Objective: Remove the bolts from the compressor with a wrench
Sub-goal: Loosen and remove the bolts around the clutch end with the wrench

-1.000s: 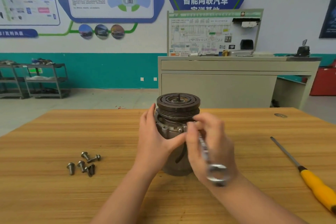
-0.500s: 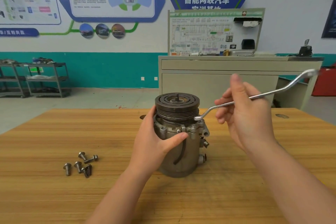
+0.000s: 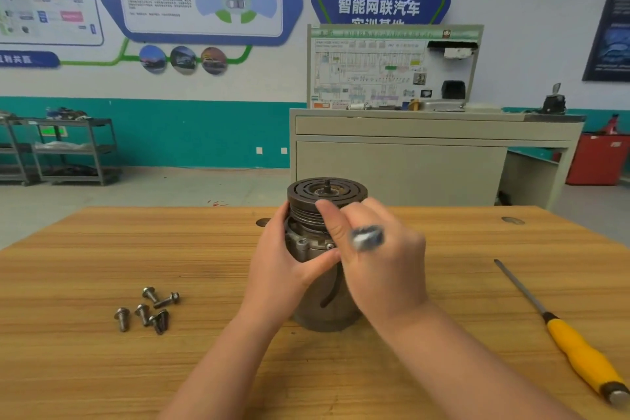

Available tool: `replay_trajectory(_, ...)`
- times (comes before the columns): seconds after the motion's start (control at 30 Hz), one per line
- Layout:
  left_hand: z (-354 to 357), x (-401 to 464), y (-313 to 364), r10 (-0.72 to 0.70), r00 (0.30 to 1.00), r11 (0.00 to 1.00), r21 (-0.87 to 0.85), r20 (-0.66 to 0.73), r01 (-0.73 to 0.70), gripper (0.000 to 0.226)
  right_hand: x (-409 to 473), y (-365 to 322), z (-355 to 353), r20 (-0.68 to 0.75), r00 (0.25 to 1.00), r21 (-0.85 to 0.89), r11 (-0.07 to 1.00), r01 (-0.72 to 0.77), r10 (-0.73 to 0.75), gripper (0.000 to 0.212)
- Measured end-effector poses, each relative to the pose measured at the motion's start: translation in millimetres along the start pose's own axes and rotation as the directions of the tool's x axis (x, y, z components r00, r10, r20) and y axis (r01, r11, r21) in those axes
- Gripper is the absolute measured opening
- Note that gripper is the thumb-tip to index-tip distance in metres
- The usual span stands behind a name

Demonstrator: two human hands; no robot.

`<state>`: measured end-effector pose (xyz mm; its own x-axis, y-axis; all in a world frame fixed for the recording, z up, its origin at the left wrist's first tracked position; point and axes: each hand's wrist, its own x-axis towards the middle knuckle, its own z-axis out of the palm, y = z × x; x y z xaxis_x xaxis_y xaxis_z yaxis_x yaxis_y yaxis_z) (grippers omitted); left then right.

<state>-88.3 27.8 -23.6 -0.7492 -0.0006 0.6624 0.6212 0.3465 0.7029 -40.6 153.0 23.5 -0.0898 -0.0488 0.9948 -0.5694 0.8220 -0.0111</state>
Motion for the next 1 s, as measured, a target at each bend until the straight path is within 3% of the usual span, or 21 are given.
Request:
replay_trajectory(0.07, 0.7, -0.1, -1.5, -0.003, 1.000, 1.000, -0.010, 0.011, 0.003, 0.074, -11.7, -7.5, 3.0, -0.064, 0.996, 0.029, 0.997, -0.065, 0.067, 0.052)
replay_trajectory(0.13, 1.4, -0.5, -5.7, -0.010, 1.000, 1.000, 0.002, 0.016, 0.010, 0.080, -21.3, -14.7, 1.2, -0.143, 0.943, 0.220, 0.938, -0.266, 0.301, 0.051)
replay_trajectory(0.2, 1.1, -1.7, -6.6, -0.024, 1.000, 1.000, 0.018, 0.019, 0.024, 0.087, -24.3, -19.8, -2.6, -0.133, 0.771, 0.456, 0.729, -0.511, 0.623, 0.051)
replay_trajectory(0.27, 0.9, -2.1, -7.1, -0.031, 0.999, 0.999, 0.012, 0.021, 0.031, 0.087, -19.3, -12.2, -4.9, -0.065, 0.545, 0.618, 0.463, -0.636, 0.836, 0.050)
replay_trajectory(0.37, -0.3, -1.3, -6.3, -0.032, 0.999, 0.999, -0.011, 0.020, 0.033, 0.083, 2.6, 24.9, -5.0, 0.141, 0.264, 0.670, 0.104, -0.735, 0.954, 0.045)
replay_trajectory(0.43, -0.3, -1.1, -6.1, -0.032, 0.999, 0.999, -0.019, 0.018, 0.033, 0.084, 19.3, 47.0, -6.1, 0.343, 0.158, 0.616, -0.095, -0.782, 0.926, 0.038)
replay_trajectory(0.5, 0.4, -1.3, -6.2, -0.032, 0.999, 0.999, -0.018, 0.017, 0.032, 0.083, 29.9, 55.1, -12.4, 0.449, 0.233, 0.601, -0.099, -0.793, 0.862, 0.028)
replay_trajectory(0.57, 1.5, -1.4, -5.2, -0.027, 1.000, 0.999, -0.017, 0.004, 0.027, 0.083, 35.8, 50.3, -22.4, 0.481, 0.421, 0.642, 0.018, -0.767, 0.769, 0.017)
replay_trajectory(0.6, 2.3, -1.4, -4.8, -0.025, 1.000, 0.999, -0.020, -0.006, 0.025, 0.084, 35.4, 45.9, -28.4, 0.478, 0.528, 0.649, 0.122, -0.751, 0.702, 0.015)
replay_trajectory(0.7, 4.0, -2.1, -4.8, -0.041, 0.999, 0.999, -0.027, -0.027, 0.040, 0.098, 25.8, 34.5, -39.7, 0.373, 0.794, 0.514, 0.605, -0.608, 0.481, 0.024)
replay_trajectory(0.77, 3.9, -3.3, -5.3, -0.045, 0.999, 0.999, -0.028, -0.026, 0.044, 0.103, 20.5, 28.0, -41.5, 0.335, 0.858, 0.402, 0.764, -0.504, 0.390, 0.028)
replay_trajectory(0.93, 2.7, -4.7, -3.4, -0.038, 0.999, 0.999, -0.022, -0.013, 0.038, 0.105, 16.6, 22.8, -29.4, 0.310, 0.915, 0.309, 0.883, -0.353, 0.257, 0.026)
replay_trajectory(1.0, 2.0, -4.1, -3.4, -0.038, 0.999, 0.999, -0.022, -0.006, 0.038, 0.104, 14.9, 20.2, -25.2, 0.276, 0.950, 0.277, 0.935, -0.223, 0.145, 0.030)
